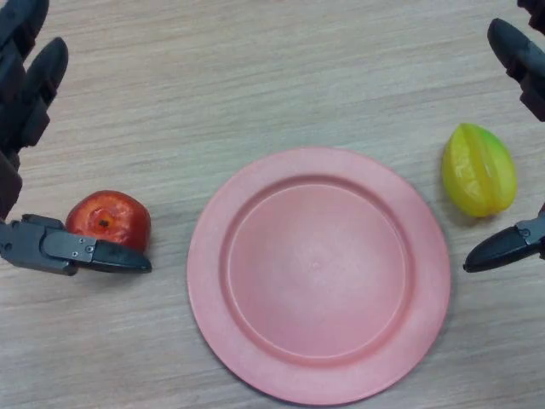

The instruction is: Pick up the red apple and place it on the plate

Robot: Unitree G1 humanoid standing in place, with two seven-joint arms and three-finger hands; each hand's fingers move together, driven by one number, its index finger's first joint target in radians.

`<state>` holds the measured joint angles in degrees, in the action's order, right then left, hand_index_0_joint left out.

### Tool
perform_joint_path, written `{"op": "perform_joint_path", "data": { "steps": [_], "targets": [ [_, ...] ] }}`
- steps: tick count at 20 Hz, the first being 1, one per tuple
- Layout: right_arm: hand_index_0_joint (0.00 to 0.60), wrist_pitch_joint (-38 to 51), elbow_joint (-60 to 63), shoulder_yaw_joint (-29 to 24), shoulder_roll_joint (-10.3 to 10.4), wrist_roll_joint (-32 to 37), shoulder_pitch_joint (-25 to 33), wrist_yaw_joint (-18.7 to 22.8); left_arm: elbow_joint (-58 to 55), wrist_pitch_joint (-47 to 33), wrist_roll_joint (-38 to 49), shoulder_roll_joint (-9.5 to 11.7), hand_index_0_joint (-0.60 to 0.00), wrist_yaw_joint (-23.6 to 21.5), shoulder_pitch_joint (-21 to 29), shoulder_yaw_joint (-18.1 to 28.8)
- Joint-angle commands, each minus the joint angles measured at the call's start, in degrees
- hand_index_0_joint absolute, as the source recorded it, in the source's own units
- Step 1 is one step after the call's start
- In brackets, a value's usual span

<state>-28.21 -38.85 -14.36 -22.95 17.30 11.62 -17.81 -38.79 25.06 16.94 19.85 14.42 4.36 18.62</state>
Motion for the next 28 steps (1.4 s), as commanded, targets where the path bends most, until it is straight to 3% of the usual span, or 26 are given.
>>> {"op": "perform_joint_path", "data": {
  "steps": [1,10,14,18,23,25,27,28],
  "targets": [
    [0.000,6.5,-1.7,-4.5,-2.2,1.6,1.2,2.4,-2.6,-8.4,-0.7,2.2,0.000,0.4,0.7,4.1],
    [0.000,7.2,-3.2,-5.1,-1.4,0.6,-0.5,2.1,-3.8,-8.4,-0.6,0.8,0.000,-0.6,-0.8,3.6],
    [0.000,8.3,-2.9,-5.8,-1.5,0.8,-1.0,2.4,3.4,-13.4,-10.2,0.3,0.000,1.5,-2.3,1.6],
    [0.000,9.0,-3.0,-4.9,-0.9,-0.9,-1.5,3.6,16.4,-22.1,-25.2,0.8,0.000,-0.7,-0.7,-2.5],
    [0.000,7.7,-5.6,-5.6,-0.3,-1.8,-2.2,4.1,29.7,-27.9,-30.5,1.7,0.000,-4.3,2.7,-5.5],
    [0.000,8.0,-5.9,-6.3,-0.3,-1.8,-2.4,4.9,34.4,-31.7,-36.4,2.7,0.000,-5.5,3.0,-7.4],
    [0.000,8.2,-5.9,-6.4,-0.3,-1.9,-2.6,5.0,35.4,-33.4,-39.0,3.0,-0.200,-5.5,2.7,-7.7],
    [0.000,7.9,-6.2,-6.8,-0.4,-1.7,-2.7,5.0,35.1,-33.7,-39.8,2.9,-0.350,-4.3,2.0,-7.8]
  ]
}}
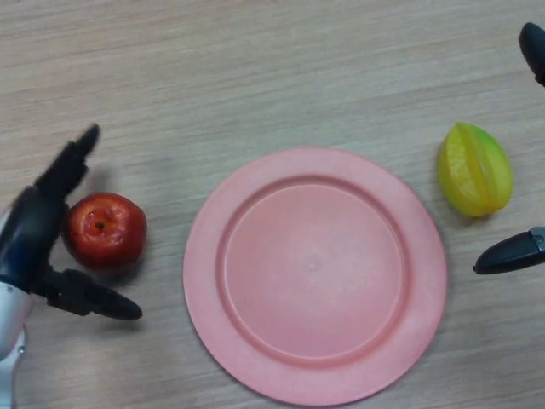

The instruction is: Pick up the red apple and place it on the plate

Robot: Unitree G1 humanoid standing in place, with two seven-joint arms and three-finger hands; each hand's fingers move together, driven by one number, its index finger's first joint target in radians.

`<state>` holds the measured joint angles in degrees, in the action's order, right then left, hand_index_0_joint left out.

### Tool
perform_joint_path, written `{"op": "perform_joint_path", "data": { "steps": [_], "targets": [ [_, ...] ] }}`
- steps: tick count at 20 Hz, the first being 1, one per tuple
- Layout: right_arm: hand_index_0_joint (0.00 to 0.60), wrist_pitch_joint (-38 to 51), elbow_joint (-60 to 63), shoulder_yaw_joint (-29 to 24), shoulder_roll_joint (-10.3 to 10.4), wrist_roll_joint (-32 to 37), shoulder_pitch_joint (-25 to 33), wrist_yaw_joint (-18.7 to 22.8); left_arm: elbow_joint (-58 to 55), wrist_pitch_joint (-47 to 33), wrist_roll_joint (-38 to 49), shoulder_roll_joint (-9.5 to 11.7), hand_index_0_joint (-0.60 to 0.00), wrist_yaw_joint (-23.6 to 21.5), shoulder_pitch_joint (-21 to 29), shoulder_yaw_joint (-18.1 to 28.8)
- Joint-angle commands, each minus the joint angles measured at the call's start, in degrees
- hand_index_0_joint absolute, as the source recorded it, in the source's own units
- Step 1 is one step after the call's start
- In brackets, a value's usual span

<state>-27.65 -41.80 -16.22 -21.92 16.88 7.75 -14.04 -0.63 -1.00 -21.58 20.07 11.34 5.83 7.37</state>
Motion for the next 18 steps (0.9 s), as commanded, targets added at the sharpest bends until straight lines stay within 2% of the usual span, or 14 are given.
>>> {"op": "perform_joint_path", "data": {
  "steps": [1,2,5,7,8,9,10,13,14,15,16,18],
  "targets": [
    [0.000,7.3,-3.3,-5.3,-1.5,-1.1,1.0,1.2,-3.6,-7.6,-2.2,2.5,-0.450,0.3,-0.3,3.3],
    [0.000,7.6,-3.3,-6.4,-1.6,-0.4,0.4,1.1,-5.2,-7.7,-5.0,2.2,-0.599,3.9,-2.1,3.7],
    [0.000,6.7,-3.7,-7.7,-2.0,1.5,0.4,2.0,-8.4,-8.6,-7.7,2.3,-0.600,2.9,-2.9,5.4],
    [0.199,6.1,-3.8,-7.8,-2.1,2.2,0.4,2.2,-10.1,-8.9,-7.8,2.1,-0.600,1.8,-2.9,6.0],
    [0.149,4.6,-4.2,-8.0,-2.2,3.4,0.3,2.6,-12.9,-9.6,-7.2,1.6,-0.600,1.3,-3.6,6.2],
    [0.049,1.8,-5.1,-8.3,-2.2,5.6,0.3,3.3,-16.4,-11.2,-6.7,0.8,-0.600,1.0,-4.7,6.1],
    [0.000,-1.3,-6.1,-8.6,-2.4,8.3,0.3,4.4,-19.9,-14.1,-6.8,-0.4,-0.600,0.7,-6.0,5.4],
    [0.000,-3.5,-7.0,-9.2,-3.0,10.2,0.5,5.0,-22.9,-13.1,-7.4,-3.4,-0.600,3.5,-7.6,-0.2],
    [0.000,-3.0,-6.7,-9.2,-3.0,10.3,0.3,5.0,-22.8,-13.8,-8.5,-4.5,-0.600,4.1,-8.0,-4.1],
    [0.000,-3.0,-6.7,-9.1,-3.1,10.1,0.3,5.0,-22.0,-14.9,-9.7,-4.7,-0.600,3.8,-7.9,-5.6],
    [0.000,-3.2,-6.7,-9.3,-3.1,10.3,0.1,4.7,-19.3,-18.4,-12.2,-4.9,-0.600,2.4,-6.6,-8.5],
    [0.000,-2.3,-6.0,-10.0,-3.3,10.1,0.0,3.8,-16.1,-22.7,-16.0,-5.4,-0.600,-1.4,-4.7,-10.0]
  ]
}}
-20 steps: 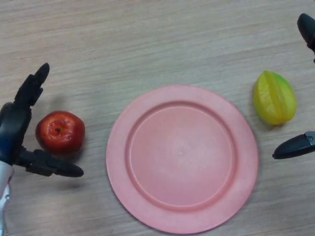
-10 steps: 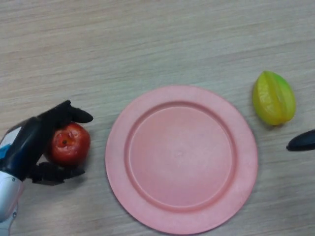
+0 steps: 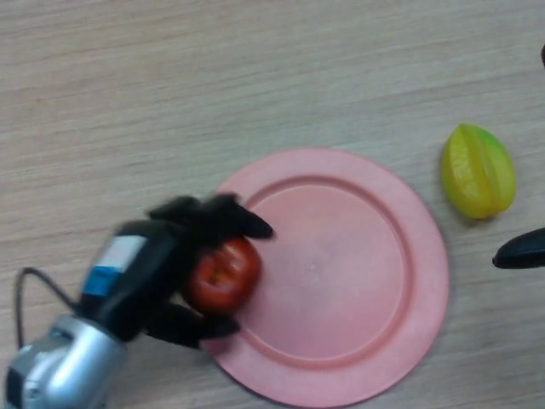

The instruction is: Pick up the red apple and place it on the plate

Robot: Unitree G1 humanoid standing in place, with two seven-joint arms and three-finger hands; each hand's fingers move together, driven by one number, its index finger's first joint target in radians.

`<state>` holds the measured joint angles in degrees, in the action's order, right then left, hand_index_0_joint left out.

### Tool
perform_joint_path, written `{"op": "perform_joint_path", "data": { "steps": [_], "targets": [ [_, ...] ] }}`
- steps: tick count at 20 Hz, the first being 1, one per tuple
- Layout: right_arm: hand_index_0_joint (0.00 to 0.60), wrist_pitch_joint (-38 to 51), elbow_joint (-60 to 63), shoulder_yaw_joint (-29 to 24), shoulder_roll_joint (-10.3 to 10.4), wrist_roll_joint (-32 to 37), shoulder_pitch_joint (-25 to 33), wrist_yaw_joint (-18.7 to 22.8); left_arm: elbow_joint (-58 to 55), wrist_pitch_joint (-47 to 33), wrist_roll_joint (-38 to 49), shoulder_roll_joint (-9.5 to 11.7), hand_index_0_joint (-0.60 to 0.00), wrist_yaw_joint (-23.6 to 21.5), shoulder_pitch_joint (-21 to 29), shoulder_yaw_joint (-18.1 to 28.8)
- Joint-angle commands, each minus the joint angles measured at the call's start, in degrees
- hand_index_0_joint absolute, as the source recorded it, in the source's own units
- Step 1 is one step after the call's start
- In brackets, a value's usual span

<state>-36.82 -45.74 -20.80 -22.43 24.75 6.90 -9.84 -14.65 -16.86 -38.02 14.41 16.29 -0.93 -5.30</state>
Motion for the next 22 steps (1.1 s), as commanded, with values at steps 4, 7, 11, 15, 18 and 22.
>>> {"op": "perform_joint_path", "data": {
  "steps": [4,7,11,15,18,22],
  "targets": [
    [0.000,8.1,-1.0,-5.7,-2.6,1.6,0.4,-1.0,-2.8,-4.3,9.7,-1.6,-0.400,-7.1,2.6,1.5],
    [0.000,8.8,0.0,-5.7,-2.8,1.5,0.9,0.1,-6.5,2.2,9.9,-1.3,-0.050,-3.8,2.8,1.2],
    [0.000,8.9,0.6,-4.1,-3.7,1.0,2.7,2.6,-12.4,5.9,10.3,-0.2,0.000,0.7,3.4,3.1],
    [0.000,9.1,0.7,-3.3,-3.4,-0.4,3.0,1.9,-17.3,14.2,24.7,0.5,0.000,0.5,4.2,11.2],
    [0.000,9.4,0.9,-2.8,-3.3,-0.7,3.3,1.4,-25.4,35.2,55.3,1.6,0.000,-2.2,5.5,22.0],
    [0.000,7.2,-0.5,-4.0,-3.9,2.7,4.1,1.8,-27.2,43.8,68.8,8.4,0.000,-5.4,7.0,29.7]
  ]
}}
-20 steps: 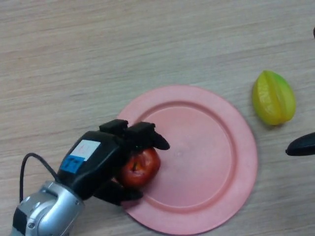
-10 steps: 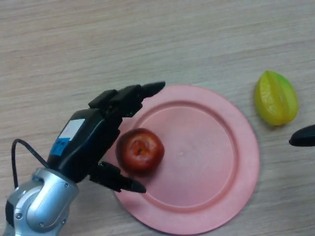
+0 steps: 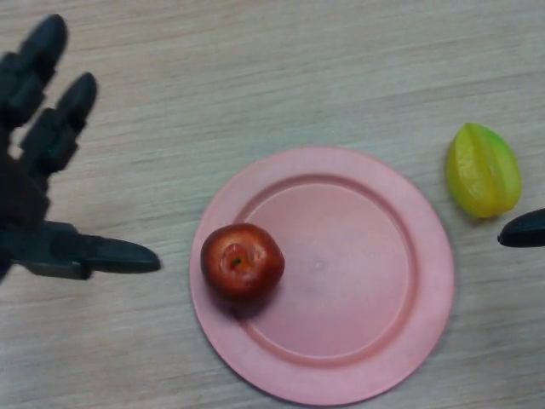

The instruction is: Pick up the red apple and place it on the plate

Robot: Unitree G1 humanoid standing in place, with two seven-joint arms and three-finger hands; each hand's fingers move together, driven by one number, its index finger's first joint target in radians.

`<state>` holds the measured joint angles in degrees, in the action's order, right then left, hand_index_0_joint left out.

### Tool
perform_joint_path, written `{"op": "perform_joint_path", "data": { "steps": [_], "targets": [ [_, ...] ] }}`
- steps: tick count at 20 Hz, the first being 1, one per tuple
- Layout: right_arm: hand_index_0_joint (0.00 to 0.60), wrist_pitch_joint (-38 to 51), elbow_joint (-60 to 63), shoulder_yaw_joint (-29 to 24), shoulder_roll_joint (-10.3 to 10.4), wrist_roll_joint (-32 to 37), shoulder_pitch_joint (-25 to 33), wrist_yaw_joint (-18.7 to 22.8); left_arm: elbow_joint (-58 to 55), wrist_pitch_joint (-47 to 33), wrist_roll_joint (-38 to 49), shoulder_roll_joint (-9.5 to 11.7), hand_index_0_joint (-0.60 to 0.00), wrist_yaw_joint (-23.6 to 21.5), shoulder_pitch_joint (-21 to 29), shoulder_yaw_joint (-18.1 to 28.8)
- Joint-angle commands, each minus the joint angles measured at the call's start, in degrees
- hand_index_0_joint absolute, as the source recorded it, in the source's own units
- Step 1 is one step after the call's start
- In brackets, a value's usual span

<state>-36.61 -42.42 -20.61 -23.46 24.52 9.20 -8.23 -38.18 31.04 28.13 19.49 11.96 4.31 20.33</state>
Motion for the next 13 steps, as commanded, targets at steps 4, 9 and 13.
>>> {"op": "perform_joint_path", "data": {
  "steps": [4,9,13],
  "targets": [
    [0.000,5.7,-4.5,-2.3,-3.5,4.2,3.0,1.9,-4.0,-3.5,6.8,5.9,0.000,-1.2,2.3,7.3],
    [0.000,7.2,-4.8,-1.3,-2.3,3.5,2.4,1.9,-4.4,-4.3,4.9,5.9,0.000,-0.1,1.2,7.0],
    [0.000,5.4,-7.8,-1.1,-1.0,4.8,0.8,2.9,-5.3,-2.6,4.5,5.8,0.000,-0.2,1.8,7.0]
  ]
}}
